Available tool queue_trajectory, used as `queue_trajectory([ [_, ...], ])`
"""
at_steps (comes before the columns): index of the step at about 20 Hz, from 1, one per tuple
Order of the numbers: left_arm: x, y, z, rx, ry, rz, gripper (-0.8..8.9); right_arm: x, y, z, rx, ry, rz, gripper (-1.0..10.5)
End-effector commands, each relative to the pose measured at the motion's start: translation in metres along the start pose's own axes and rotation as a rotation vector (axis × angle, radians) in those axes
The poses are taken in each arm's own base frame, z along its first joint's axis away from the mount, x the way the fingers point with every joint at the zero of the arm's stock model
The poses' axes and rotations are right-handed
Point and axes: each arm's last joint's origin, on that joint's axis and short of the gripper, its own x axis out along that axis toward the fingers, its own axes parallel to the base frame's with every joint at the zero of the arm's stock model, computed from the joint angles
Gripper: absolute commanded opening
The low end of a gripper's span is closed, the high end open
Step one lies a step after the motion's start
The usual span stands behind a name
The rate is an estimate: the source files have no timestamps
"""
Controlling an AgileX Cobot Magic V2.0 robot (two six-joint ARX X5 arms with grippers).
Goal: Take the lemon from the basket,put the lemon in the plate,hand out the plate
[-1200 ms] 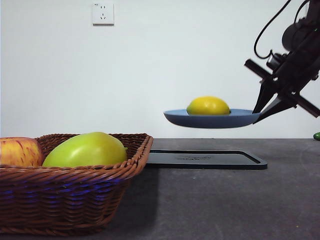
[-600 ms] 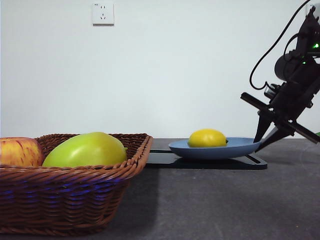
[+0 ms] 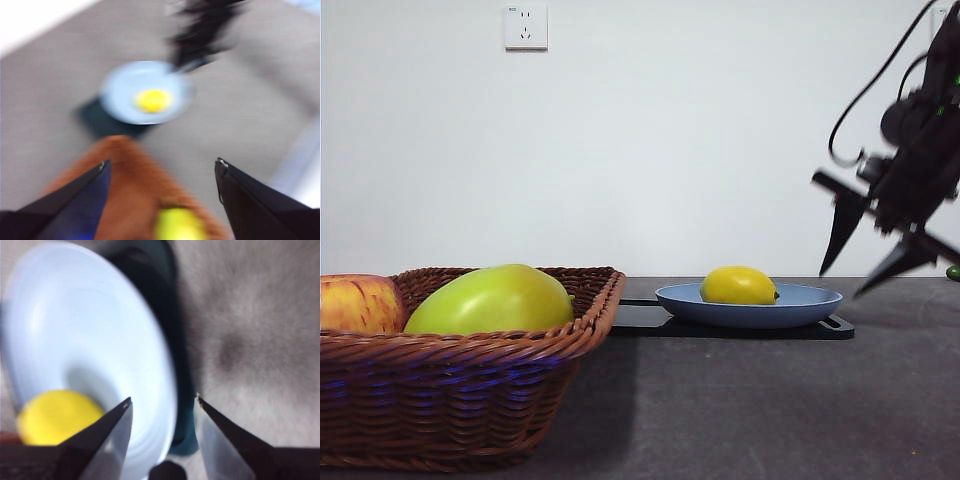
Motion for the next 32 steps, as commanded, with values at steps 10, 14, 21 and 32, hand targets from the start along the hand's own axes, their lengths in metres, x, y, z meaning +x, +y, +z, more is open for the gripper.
queue_trajectory([
  [10, 0.089, 0.022, 0.013, 0.14, 0.186, 0.233, 0.06, -0.147, 0.114, -0.091, -0.519, -0.108, -0.063, 0.0],
  [14, 0.102, 0.049, 0.006, 0.064, 0.159, 0.161, 0.06, -0.173, 0.147, -0.14, -0.657, -0.251, -0.346, 0.0],
  [21, 0.087, 0.084, -0.073, -0.07, -0.083, 0.233, 0.06, -0.173, 0.148, -0.204, -0.827, -0.584, -0.253, 0.0],
  [32, 0.052, 0.057, -0.189, -0.229, -0.431, 0.271, 0.06, -0.115, 0.054, -0.271, -0.795, -0.892, -0.041, 0.0],
])
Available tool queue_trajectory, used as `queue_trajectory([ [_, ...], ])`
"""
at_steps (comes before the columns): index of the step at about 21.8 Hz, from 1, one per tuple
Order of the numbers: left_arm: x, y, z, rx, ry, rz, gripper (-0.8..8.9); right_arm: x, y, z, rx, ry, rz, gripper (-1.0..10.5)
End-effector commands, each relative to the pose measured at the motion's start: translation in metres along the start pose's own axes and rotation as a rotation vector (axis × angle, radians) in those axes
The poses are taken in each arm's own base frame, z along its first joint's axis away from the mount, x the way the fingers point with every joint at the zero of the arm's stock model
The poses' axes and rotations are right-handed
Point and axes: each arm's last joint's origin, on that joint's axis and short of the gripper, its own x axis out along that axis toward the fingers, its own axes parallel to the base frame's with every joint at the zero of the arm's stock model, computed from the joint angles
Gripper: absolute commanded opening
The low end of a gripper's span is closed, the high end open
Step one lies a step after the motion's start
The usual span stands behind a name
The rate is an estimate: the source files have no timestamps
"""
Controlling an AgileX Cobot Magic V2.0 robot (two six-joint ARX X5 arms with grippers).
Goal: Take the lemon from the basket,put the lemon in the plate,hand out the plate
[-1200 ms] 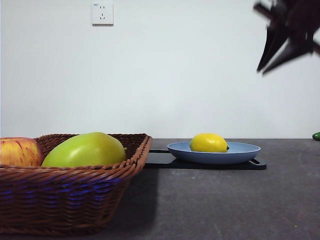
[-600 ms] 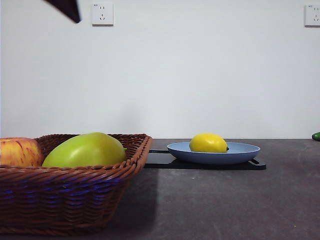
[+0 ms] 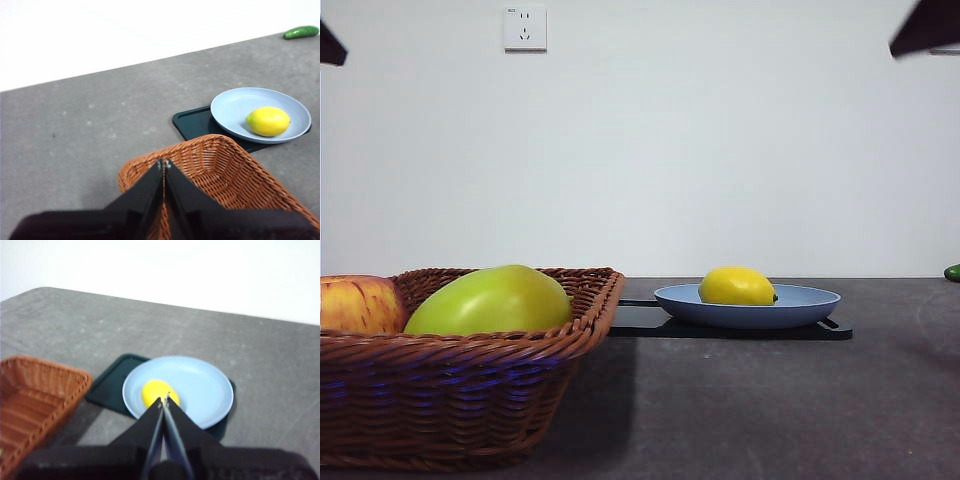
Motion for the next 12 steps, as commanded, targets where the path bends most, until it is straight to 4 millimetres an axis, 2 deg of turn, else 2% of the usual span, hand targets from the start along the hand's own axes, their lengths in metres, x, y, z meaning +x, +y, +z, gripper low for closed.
queue_trajectory([
  [1, -0.0063, 0.0002, 0.0052, -0.039, -0.06, -0.003, 0.06, -0.0012, 0.0006, -0.0048, 0.026, -0.017, 0.004, 0.0],
  [12, -0.0073, 0.0003, 0.0087, -0.034, -0.097, -0.002, 0.08, -0.002, 0.0002, -0.0042, 0.027, -0.022, 0.003, 0.0],
])
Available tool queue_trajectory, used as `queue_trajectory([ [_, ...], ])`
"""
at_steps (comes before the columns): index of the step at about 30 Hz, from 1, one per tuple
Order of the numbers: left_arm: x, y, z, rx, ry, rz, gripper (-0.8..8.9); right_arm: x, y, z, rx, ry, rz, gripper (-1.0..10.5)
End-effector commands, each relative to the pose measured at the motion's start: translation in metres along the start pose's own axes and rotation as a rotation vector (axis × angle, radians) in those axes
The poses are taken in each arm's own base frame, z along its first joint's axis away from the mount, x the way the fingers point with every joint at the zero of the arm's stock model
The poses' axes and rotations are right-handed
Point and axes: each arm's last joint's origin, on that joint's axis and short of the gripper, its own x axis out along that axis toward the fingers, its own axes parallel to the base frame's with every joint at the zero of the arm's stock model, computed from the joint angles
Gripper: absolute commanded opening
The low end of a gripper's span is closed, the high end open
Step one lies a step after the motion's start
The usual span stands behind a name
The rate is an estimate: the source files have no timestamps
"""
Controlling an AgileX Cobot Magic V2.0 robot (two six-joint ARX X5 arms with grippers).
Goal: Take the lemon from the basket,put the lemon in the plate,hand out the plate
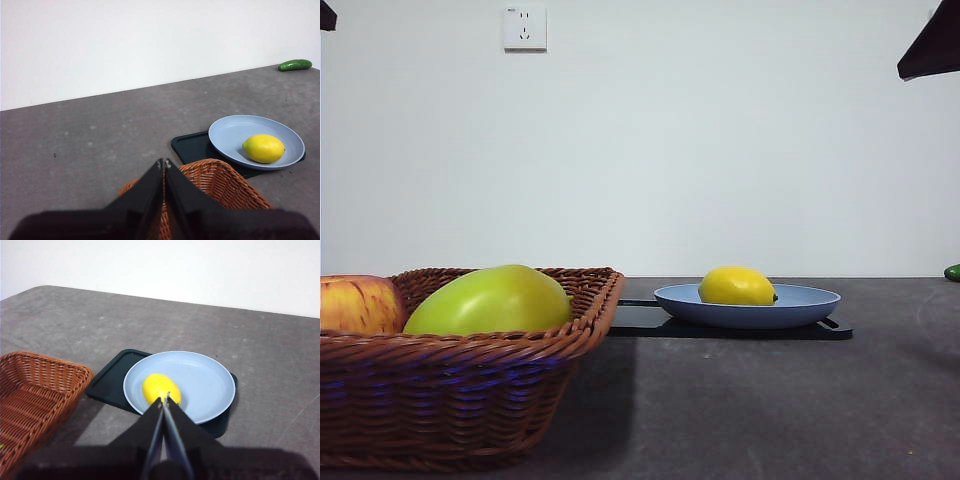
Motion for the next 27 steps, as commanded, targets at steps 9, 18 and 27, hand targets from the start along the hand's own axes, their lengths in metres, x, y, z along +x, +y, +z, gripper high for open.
queue_trajectory([
  [9, -0.003, -0.001, 0.004, -0.009, -0.019, -0.008, 0.08, -0.001, 0.001, 0.005, 0.013, -0.02, 0.004, 0.0],
  [18, -0.055, 0.018, -0.008, 0.096, -0.107, 0.224, 0.08, -0.001, 0.001, 0.005, 0.013, -0.02, 0.004, 0.0],
  [27, -0.039, 0.036, -0.064, 0.062, -0.061, 0.419, 0.08, -0.001, 0.001, 0.005, 0.013, -0.02, 0.004, 0.0],
])
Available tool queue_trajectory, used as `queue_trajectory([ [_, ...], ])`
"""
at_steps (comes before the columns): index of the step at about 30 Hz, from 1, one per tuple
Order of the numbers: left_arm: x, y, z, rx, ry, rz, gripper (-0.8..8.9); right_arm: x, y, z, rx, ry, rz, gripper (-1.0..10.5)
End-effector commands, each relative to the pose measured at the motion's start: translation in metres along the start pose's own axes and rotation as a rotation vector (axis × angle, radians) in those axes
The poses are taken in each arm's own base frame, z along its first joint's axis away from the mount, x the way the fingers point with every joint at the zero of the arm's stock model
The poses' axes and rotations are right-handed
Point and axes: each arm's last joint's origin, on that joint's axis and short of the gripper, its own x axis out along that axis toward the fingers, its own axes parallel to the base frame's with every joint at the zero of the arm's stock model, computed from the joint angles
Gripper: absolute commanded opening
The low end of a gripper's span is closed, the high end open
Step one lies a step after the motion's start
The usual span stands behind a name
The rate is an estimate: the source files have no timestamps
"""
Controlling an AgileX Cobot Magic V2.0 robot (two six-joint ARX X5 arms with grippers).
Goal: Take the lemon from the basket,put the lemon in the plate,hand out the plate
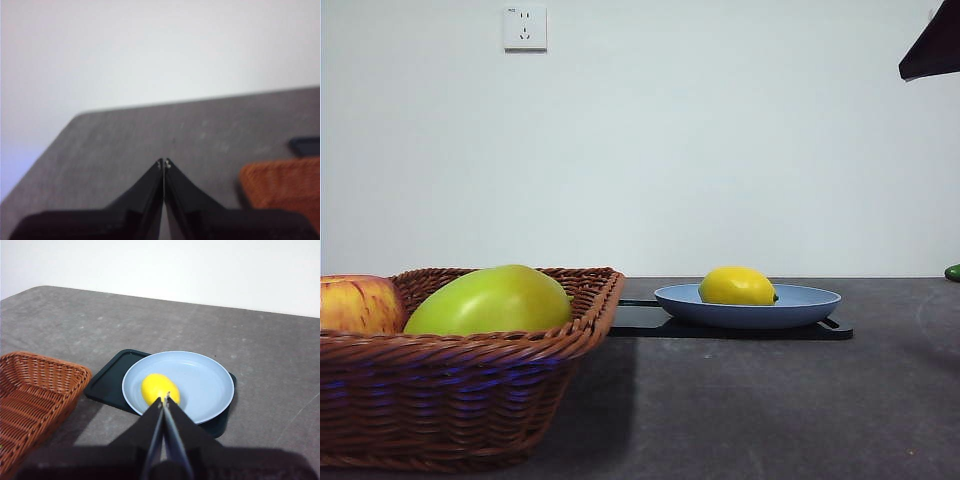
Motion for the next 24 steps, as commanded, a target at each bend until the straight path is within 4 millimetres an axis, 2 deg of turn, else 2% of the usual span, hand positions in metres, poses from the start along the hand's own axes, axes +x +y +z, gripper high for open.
queue_trajectory([
  [1, 0.008, -0.001, -0.018, -0.005, 0.012, 0.015, 0.08, -0.001, 0.001, 0.005, 0.012, -0.02, 0.004, 0.0],
  [6, 0.02, -0.004, -0.054, -0.049, 0.085, 0.025, 0.08, -0.001, 0.001, 0.005, 0.012, -0.02, 0.004, 0.0],
  [9, 0.023, -0.005, -0.067, -0.059, 0.124, 0.022, 0.08, -0.001, 0.001, 0.005, 0.012, -0.02, 0.004, 0.0],
  [24, 0.023, -0.006, -0.072, -0.054, 0.135, 0.022, 0.08, -0.001, 0.001, 0.005, 0.012, -0.02, 0.004, 0.0],
])
